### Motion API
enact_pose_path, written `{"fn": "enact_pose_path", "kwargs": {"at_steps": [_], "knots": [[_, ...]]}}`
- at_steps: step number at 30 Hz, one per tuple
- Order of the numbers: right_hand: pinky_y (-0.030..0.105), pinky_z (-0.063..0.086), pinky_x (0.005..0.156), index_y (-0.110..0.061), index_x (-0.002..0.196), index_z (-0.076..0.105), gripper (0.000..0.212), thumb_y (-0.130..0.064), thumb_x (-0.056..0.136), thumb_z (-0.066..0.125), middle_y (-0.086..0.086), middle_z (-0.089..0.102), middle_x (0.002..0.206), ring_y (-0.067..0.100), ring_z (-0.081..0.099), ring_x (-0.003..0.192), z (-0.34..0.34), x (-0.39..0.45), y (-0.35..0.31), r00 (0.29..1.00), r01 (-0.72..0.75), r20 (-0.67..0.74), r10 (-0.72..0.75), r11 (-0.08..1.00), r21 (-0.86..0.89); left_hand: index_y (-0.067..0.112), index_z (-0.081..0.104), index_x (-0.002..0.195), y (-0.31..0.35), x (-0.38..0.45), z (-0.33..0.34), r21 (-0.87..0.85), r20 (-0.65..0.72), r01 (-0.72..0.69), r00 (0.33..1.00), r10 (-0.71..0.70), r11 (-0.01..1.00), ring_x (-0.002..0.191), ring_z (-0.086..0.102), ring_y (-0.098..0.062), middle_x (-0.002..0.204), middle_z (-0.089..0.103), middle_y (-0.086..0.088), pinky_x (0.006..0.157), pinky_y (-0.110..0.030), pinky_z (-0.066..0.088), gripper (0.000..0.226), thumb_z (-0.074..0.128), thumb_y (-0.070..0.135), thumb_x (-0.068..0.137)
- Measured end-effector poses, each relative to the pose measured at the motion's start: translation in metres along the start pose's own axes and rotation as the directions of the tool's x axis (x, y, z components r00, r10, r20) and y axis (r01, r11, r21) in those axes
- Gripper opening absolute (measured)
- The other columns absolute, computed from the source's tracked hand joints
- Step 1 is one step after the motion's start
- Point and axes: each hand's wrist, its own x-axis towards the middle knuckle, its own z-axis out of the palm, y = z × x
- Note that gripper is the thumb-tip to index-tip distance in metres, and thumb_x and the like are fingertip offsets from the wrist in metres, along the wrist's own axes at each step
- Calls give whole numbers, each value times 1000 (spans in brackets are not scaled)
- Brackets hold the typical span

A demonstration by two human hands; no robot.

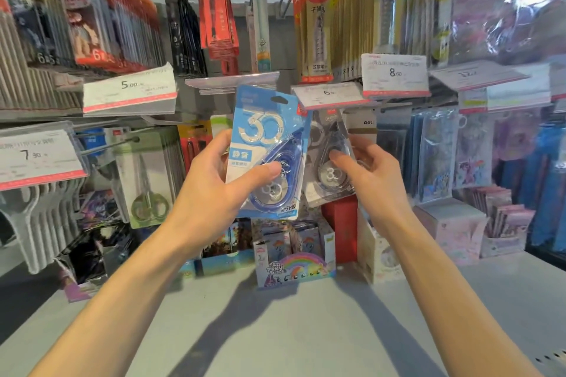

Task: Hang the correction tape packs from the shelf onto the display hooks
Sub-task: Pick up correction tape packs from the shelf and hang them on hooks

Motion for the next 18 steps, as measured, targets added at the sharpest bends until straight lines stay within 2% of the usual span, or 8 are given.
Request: {"fn": "enact_pose_path", "kwargs": {"at_steps": [3, 4, 8, 10, 15, 16, 18], "knots": [[17, 50, 86, -22, 133, 64, 47, -33, 90, 77, -7, 74, 119, 5, 68, 109, 6, 3, 8, 999, -25, -26, 24, 999, -25, 32, 61, 121, -3, -1, 0, 7, 12, 10, 1000, -10, 1000, 100, 76, -6, 114, 78, 16, 78, -16, 57, 41, 76, 23, 85], [17, 48, 86, -19, 139, 60, 52, -34, 91, 76, -7, 71, 123, 6, 66, 111, 9, 4, 10, 999, -33, -23, 32, 999, -43, 32, 61, 122, -4, -1, -1, 9, 12, 15, 1000, -15, 1000, 101, 76, -7, 114, 78, 16, 79, -16, 57, 41, 76, 23, 85], [12, 42, 80, -19, 145, 53, 59, -41, 94, 71, -11, 66, 117, 2, 63, 108, 17, 4, 17, 997, -72, 30, 76, 990, -123, 28, 62, 120, -13, -3, -2, 1, 6, 60, 998, -60, 998, 100, 77, -10, 112, 79, 12, 79, -19, 58, 43, 82, 21, 82], [11, 45, 80, -24, 138, 59, 46, -42, 96, 68, -15, 68, 108, -3, 64, 104, 16, 2, 18, 995, -78, 55, 87, 985, -157, 26, 62, 121, -19, -4, -2, -19, 14, 86, 996, -86, 996, 99, 77, -11, 112, 79, 10, 79, -19, 58, 43, 80, 17, 83], [33, 55, 100, -22, 119, 71, 21, -30, 101, 64, -8, 74, 112, 9, 70, 106, 1, -11, 22, 996, -77, 29, 85, 974, -211, 26, 63, 123, -35, -5, 1, -54, 22, 152, 988, -151, 987, 102, 77, -13, 114, 79, 9, 78, -20, 59, 45, 78, 12, 83], [37, 56, 100, -23, 117, 71, 20, -29, 100, 65, -8, 75, 111, 7, 70, 104, -2, -15, 23, 998, -63, 14, 68, 973, -221, 25, 63, 123, -39, -6, 3, -57, 23, 171, 985, -170, 984, 102, 77, -14, 113, 80, 9, 78, -21, 59, 45, 79, 11, 83], [35, 58, 95, -28, 112, 72, 16, -28, 98, 68, -14, 76, 104, -1, 69, 96, -8, -24, 25, 1000, -30, -6, 29, 973, -229, 22, 63, 122, -45, -5, 8, -59, 22, 203, 979, -202, 977, 100, 78, -14, 111, 80, 9, 76, -21, 60, 44, 79, 7, 84]]}}
